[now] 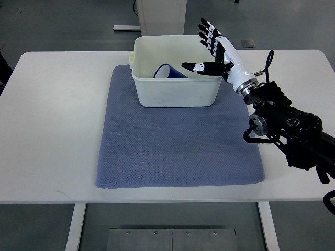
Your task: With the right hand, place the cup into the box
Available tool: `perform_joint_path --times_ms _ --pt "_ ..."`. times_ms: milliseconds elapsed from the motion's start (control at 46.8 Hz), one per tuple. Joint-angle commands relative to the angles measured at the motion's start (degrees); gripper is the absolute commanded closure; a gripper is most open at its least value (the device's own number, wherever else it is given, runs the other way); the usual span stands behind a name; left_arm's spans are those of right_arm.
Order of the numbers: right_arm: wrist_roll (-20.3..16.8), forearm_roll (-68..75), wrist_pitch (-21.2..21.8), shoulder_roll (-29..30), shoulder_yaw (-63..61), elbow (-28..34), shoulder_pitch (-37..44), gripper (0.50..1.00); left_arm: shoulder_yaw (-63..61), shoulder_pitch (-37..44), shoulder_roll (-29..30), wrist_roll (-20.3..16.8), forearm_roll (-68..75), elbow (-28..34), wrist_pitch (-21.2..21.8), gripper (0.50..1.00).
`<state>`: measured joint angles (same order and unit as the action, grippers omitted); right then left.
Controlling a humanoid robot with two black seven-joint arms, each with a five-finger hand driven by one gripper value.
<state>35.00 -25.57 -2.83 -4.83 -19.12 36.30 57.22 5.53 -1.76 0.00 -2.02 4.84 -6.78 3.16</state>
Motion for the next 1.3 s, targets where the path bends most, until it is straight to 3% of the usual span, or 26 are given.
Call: perform_joint_path --times_ms 0,321,684,919,1282 --pt "0.0 0.0 -0.1 -0.2 0.0 0.0 0.1 0.511 0.0 0.0 0.0 0.0 0.0 0.0 0.0 0.500" --pt "0.0 0.6 0.5 -5.2 -0.7 0.1 0.9 0.511 0.0 0.0 0.0 0.0 0.1 0.0 0.0 0.500" --pt "0.0 5.0 3.1 -15.6 -1.5 1.7 -0.1 0.509 0.0 0.0 0.0 0.0 0.1 0.0 0.0 0.500" --pt "0.0 9.1 3.8 -21.4 -2.3 2.1 -4.9 0.507 -0.1 0.0 0.0 0.0 0.1 0.0 0.0 0.500" --pt "0.0 9.3 5.7 -21.1 -13.1 4.6 -16.6 0.500 0.0 0.0 0.0 0.0 0.0 0.0 0.0 0.500"
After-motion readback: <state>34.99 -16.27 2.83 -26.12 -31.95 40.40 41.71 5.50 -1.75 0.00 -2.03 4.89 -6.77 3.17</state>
